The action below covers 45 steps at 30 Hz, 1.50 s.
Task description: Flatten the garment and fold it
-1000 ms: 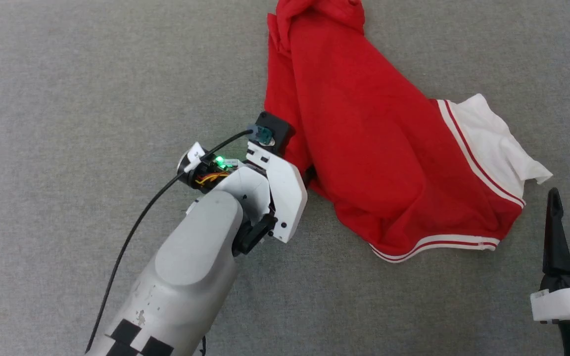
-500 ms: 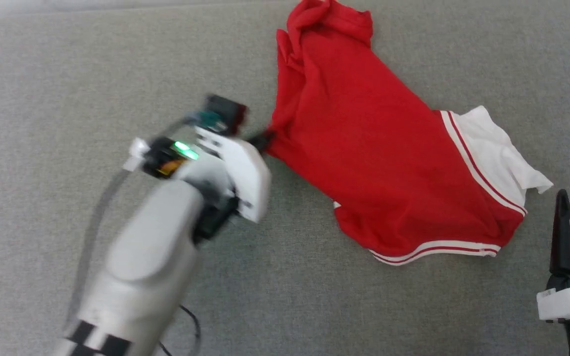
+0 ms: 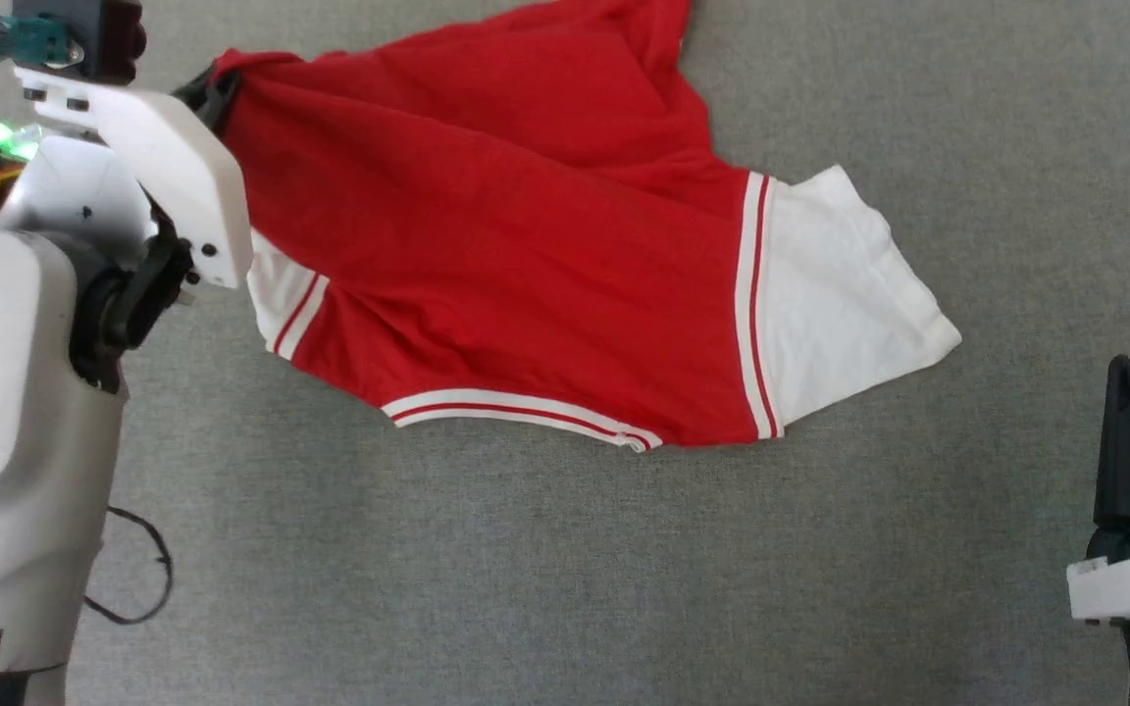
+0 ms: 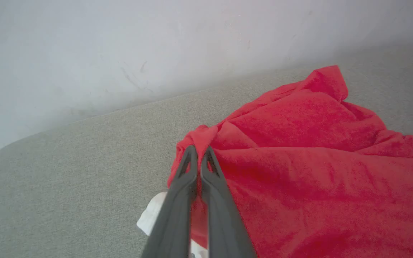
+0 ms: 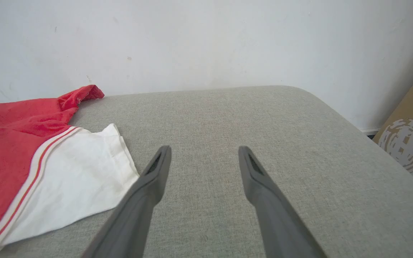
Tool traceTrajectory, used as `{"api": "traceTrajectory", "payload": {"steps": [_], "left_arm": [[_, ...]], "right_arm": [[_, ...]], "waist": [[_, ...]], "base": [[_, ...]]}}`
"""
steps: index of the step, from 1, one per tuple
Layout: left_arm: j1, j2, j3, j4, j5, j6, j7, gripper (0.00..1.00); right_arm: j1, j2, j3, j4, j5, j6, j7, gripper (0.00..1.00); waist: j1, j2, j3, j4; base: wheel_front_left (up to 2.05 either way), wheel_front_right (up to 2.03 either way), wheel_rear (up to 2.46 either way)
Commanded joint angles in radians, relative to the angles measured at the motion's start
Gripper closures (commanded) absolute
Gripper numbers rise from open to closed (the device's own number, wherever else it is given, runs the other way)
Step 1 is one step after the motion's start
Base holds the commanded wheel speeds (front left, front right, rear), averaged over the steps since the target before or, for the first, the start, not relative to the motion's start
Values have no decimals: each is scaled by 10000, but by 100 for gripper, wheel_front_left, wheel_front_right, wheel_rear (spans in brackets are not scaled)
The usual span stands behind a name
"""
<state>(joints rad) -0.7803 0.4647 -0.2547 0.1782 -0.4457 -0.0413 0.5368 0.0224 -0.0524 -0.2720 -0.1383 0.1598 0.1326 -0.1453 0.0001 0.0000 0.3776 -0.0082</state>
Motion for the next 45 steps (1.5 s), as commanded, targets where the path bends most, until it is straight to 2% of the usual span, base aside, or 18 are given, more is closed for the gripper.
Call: {"api": "traceTrajectory", "payload": {"steps": [1,4,5,6,13,19,24,28,32,37,45], "left_arm": [[43,-177,11,397,-113,156,-134,100],[50,-352,103,958,-119,306,-617,100],[35,-394,144,1119,-86,344,-890,46],[6,-438,197,1265,-78,375,-1150,0],[-130,-617,559,1591,-420,250,-2168,0],[698,-417,1037,473,-909,168,-2564,0],[2596,-289,1264,-707,-1117,597,-2390,0],[3960,-656,1210,-1050,-1338,1014,-2265,0],[4541,-1175,926,-825,-1478,1229,-2224,0],[4449,-1640,695,-7,-1600,1382,-2150,0],[3821,-1982,523,1253,-1749,1175,-2316,0]], "right_arm": [[-268,22,25,-30,-12,-19,-54,0],[-466,22,55,-22,-58,-19,-74,0],[-519,22,55,-9,-75,-19,-80,0],[-561,22,51,8,-91,-19,-84,0],[-577,22,-22,96,-194,-19,-33,0],[-378,22,20,288,-126,-19,-21,0],[-143,22,-2,407,-70,-19,4,0],[-3,22,-27,372,-65,-19,66,0],[41,22,-14,195,-157,-19,221,0],[-22,22,22,-94,-257,-19,447,0],[33,22,-19,-291,-310,-19,644,0]], "waist": [[-1,0,590,-212],[-1,0,838,-267],[-1,0,891,-272],[-1,0,917,-269],[-1,0,678,-53],[-1,0,-79,205],[-1,0,-589,381],[-1,0,-715,491],[-1,0,-575,575],[-1,0,-310,570],[-1,0,-119,502]], "base": [[0,0,0],[0,0,0],[0,0,0],[0,0,0],[0,0,0],[0,0,0],[0,0,0],[0,0,0],[0,0,0],[0,0,0],[0,0,0]]}}
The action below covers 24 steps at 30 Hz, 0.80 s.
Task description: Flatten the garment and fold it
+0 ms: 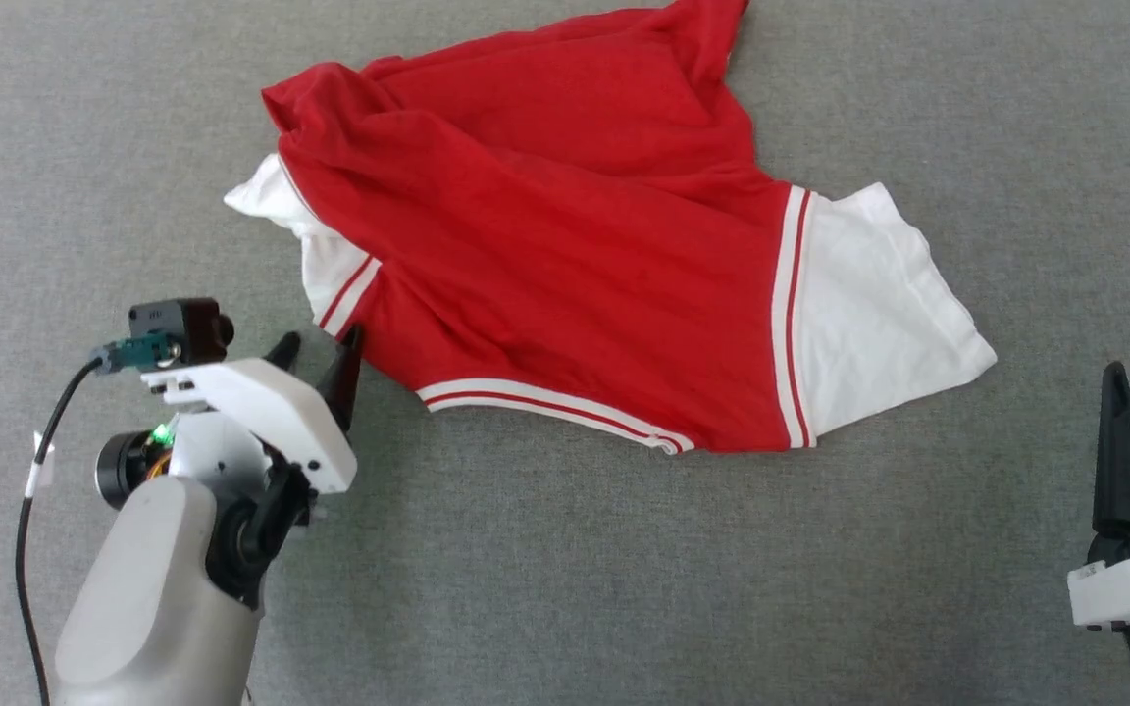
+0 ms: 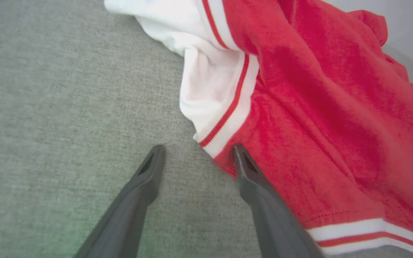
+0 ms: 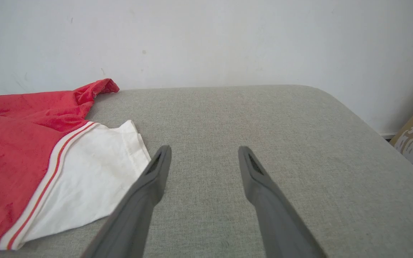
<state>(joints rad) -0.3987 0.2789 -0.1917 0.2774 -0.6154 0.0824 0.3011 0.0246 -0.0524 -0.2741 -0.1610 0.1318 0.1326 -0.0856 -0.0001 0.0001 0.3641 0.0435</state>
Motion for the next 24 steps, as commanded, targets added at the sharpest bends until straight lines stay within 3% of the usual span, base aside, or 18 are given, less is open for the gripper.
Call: {"api": "traceTrajectory", "payload": {"steps": [1,5,6,7,17,24], "left_arm": [[-74,-169,-130,395,-72,-106,0,0],[-376,-280,-246,785,-196,-441,-91,0],[-437,-256,-309,841,-168,-547,-123,8],[-487,-235,-361,888,-141,-641,-171,100],[-275,-315,-246,902,-441,-889,-630,100],[2515,-604,492,-1303,-1104,-126,-1234,100]], "right_arm": [[19,22,8,-74,-29,-19,62,0],[-4,22,22,-62,-36,-19,91,0],[-16,22,28,-62,-40,-19,97,0],[-26,22,34,-67,-44,-19,103,0],[-89,22,42,162,-37,-19,38,0],[177,22,21,477,147,-19,-91,0]], "waist": [[1,-1,26,-21],[1,-1,71,-6],[1,-1,84,-1],[1,-1,99,2],[1,-1,-202,128],[1,-1,-866,263]], "base": [[0,0,0],[0,0,0],[0,0,0],[0,0,0],[0,0,0],[0,0,0]]}}
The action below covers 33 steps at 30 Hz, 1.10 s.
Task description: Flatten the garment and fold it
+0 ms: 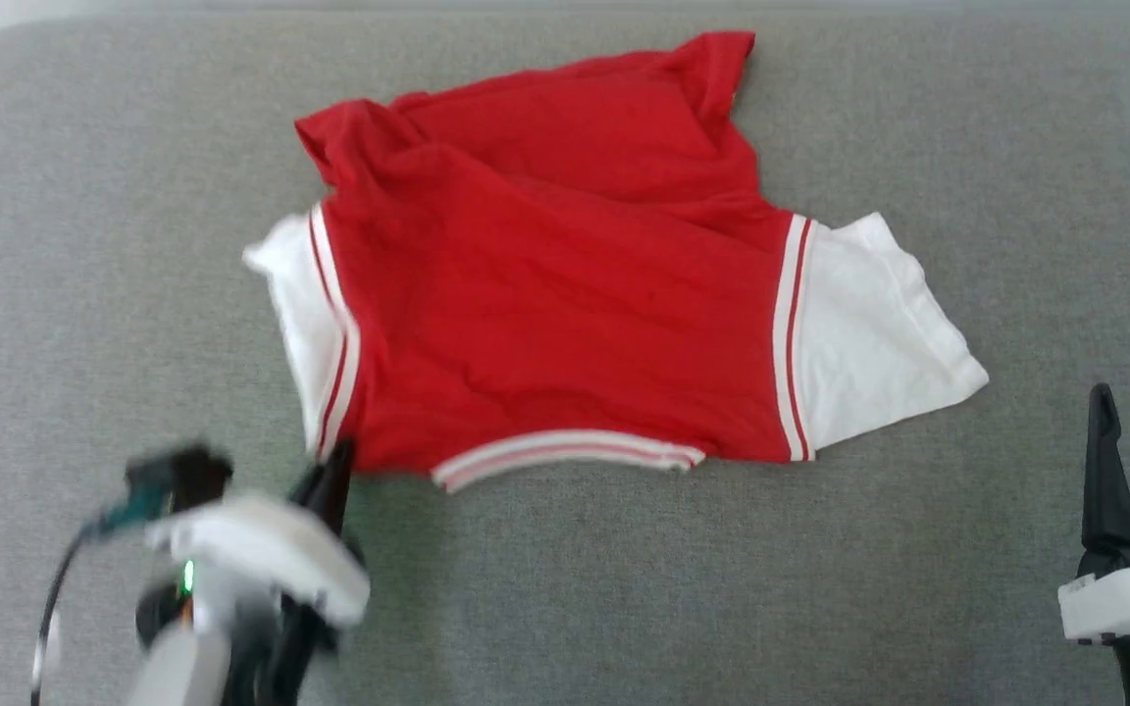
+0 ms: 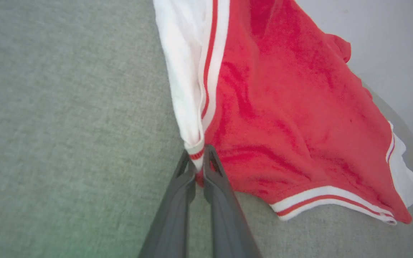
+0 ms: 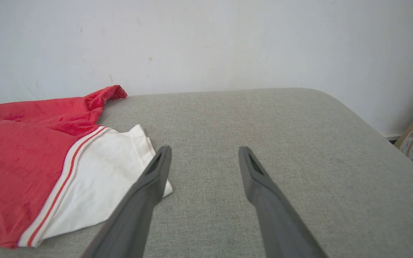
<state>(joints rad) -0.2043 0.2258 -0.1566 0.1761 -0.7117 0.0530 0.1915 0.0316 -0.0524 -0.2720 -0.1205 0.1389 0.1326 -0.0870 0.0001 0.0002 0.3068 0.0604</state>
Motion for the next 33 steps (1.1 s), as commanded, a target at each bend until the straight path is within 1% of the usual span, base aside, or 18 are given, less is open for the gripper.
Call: {"api": "traceTrajectory", "payload": {"steps": [1,4,7,9,12,13,14,18,21,24,26,29,32,33], "left_arm": [[1128,-179,215,-680,-220,328,-228,100],[2751,-555,258,-1661,-370,828,-376,100],[3944,-1037,195,-2156,-749,1106,-402,100],[4361,-1152,72,-2153,-716,1271,-448,100],[4462,-1329,-23,-2043,-683,1446,-698,100],[4403,-1350,-35,-2022,-627,1458,-820,52],[4317,-1373,-8,-2035,-617,1461,-940,0],[4028,-1274,167,-2269,-520,1439,-1205,0],[3799,-948,468,-2779,-447,1476,-1238,0],[3518,-376,695,-3219,-156,1598,-1034,0],[3229,139,645,-3288,282,1684,-757,0],[2633,611,472,-3118,577,1654,-252,0],[2101,950,227,-2628,824,1564,177,0],[1949,980,179,-2431,825,1547,290,0]], "right_arm": [[150,22,-22,126,108,-19,-111,0],[277,22,-92,237,176,-19,-167,0],[383,22,-135,278,203,-19,-158,0],[405,22,-141,306,190,-19,-140,0],[386,22,-105,353,162,-19,-116,0],[369,22,-84,363,155,-19,-106,0],[358,22,-71,370,148,-19,-97,0],[369,22,-59,354,149,-19,-43,0],[383,22,-51,366,154,-19,-33,0],[417,22,-27,334,178,-19,-37,0],[410,22,4,331,188,-19,-46,0],[384,22,75,287,192,-19,-30,0],[316,22,124,252,157,-19,-13,0],[287,22,137,238,138,-19,0,0]], "waist": [[-1,-2,-371,137],[-1,-2,-520,299],[-1,-2,-604,479],[-1,-2,-650,586],[-1,-2,-739,719],[-1,-2,-768,747],[-1,-2,-805,774],[-1,-2,-906,828],[-1,-2,-961,840],[-1,-2,-949,825],[-1,-2,-904,796],[-1,-2,-800,724],[-1,-2,-670,606],[-1,-2,-634,560]], "base": [[0,0,0],[0,0,0],[0,0,0],[0,0,0],[0,0,0],[0,0,0],[0,0,0],[0,0,0],[0,0,0],[0,0,0],[0,0,0],[0,0,0],[0,0,0],[0,0,0]]}}
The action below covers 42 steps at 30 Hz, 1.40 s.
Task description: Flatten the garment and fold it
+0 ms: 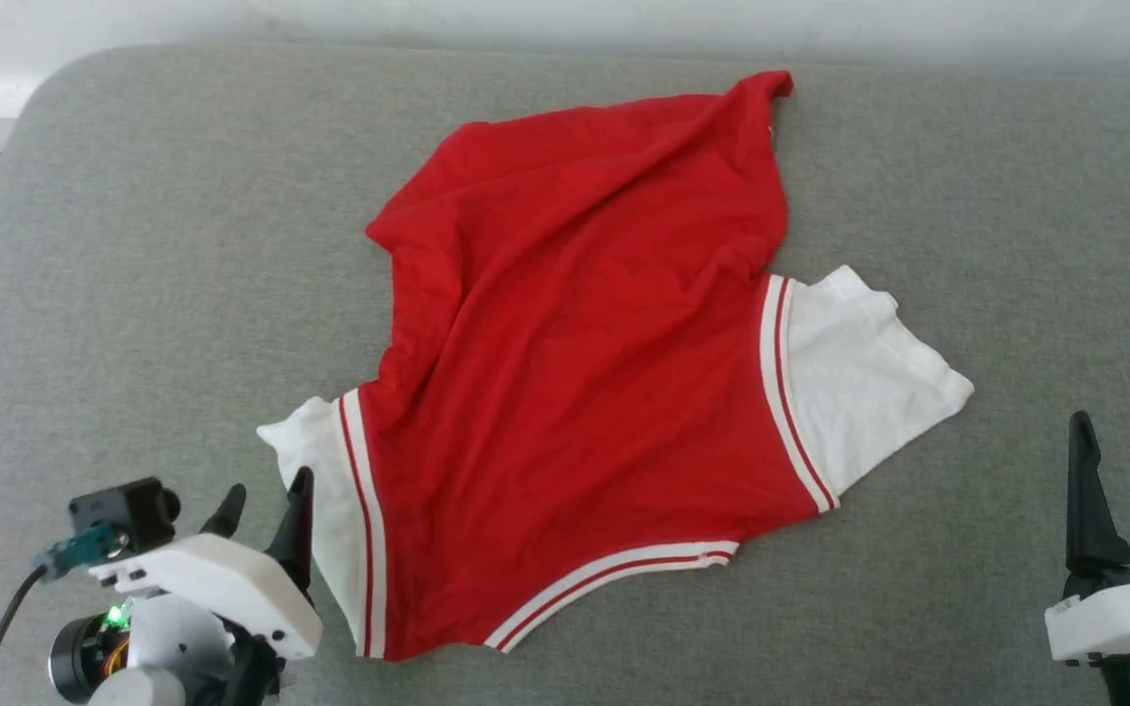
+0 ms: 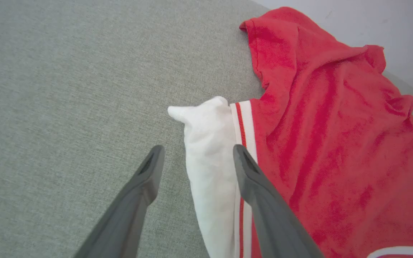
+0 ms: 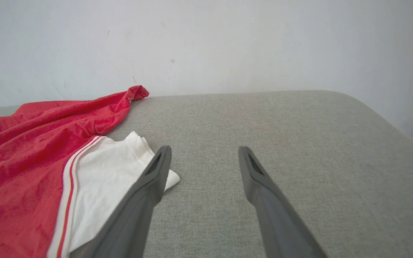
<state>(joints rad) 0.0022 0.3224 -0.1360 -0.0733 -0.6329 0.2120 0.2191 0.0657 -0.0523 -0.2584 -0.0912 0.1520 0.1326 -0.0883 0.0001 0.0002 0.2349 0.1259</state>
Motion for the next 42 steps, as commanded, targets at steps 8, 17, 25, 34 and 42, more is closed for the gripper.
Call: {"api": "traceTrajectory", "payload": {"steps": [8,17,25,34,42], "left_arm": [[-778,-189,-219,1764,-325,-197,472,0],[-1295,207,-357,2380,610,-3,-363,100],[-1876,941,-1992,1081,3352,708,-179,100],[-2261,-458,-3449,2813,3317,233,387,0],[-1759,-820,-2582,2211,1842,-123,-353,0]], "right_arm": [[-136,20,-46,-117,-53,-19,58,0],[-29,20,-105,-78,-57,-19,62,0],[79,20,37,8,8,-19,43,0],[-67,20,221,13,4,-19,58,0],[-47,20,31,43,27,-19,5,0]], "waist": [[-1,-2,279,-431],[-1,-2,23,-431],[-1,-2,-272,-218],[-1,-2,-99,-187],[-1,-2,10,-159]], "base": [[0,0,0],[0,0,0],[0,0,0],[0,0,0],[0,0,0]]}}
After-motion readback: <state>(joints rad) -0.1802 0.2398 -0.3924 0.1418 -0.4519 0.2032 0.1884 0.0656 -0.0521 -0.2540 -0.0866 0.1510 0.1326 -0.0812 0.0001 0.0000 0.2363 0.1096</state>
